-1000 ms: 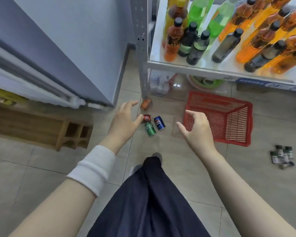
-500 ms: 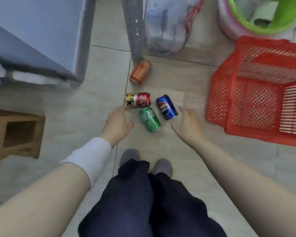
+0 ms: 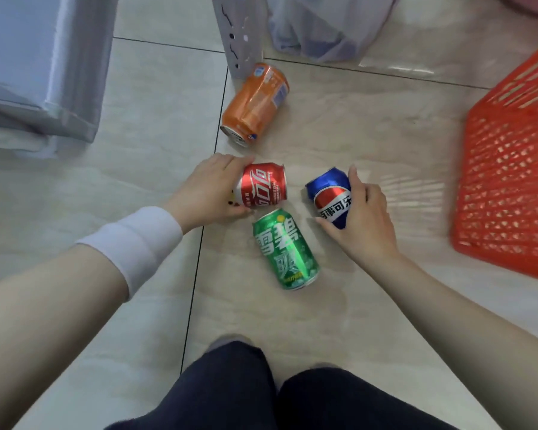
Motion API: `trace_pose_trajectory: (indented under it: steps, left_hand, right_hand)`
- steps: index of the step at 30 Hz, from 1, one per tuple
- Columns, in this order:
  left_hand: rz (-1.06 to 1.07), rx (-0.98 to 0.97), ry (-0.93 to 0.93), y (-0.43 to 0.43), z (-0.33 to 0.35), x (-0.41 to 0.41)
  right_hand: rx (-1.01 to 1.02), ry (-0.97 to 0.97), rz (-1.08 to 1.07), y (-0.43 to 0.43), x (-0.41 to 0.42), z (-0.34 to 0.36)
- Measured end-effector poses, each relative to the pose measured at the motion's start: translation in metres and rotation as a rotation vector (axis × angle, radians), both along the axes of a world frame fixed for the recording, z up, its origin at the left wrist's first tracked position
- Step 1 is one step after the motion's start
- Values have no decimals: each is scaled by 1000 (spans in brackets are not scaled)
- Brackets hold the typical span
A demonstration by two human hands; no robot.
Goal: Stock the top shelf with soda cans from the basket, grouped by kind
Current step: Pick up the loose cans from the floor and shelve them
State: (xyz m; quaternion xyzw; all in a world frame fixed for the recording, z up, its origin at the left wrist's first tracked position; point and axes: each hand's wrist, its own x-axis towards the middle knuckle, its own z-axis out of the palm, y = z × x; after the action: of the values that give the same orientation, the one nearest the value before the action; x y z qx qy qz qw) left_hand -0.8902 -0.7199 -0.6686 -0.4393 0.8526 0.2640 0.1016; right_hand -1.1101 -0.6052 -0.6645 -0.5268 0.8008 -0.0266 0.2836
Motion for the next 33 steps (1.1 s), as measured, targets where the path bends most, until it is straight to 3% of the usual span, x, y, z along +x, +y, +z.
trace_pose_trajectory:
  steps: [6,11,17,20,27,33]
  left_hand:
    - [322,270,208,-1,23,-6]
    - [624,502,306,14,85,1]
    - [839,649,470,44,239,-5]
    - [888,686,535,59,346,-10]
    - [808,819,628,89,590,-27]
    - [754,732,747,116,726,-55]
  right_hand:
    - [29,-184,-204,-8,-5,5]
    - [39,-410,-428,-2,-2,66]
    - [-55,-650,-602,14,10,230]
    - [-84,-724,-647,24,15,344]
    - [-194,-731,-658,46,7,592]
    - [-360,-761,-695,74,-17,720]
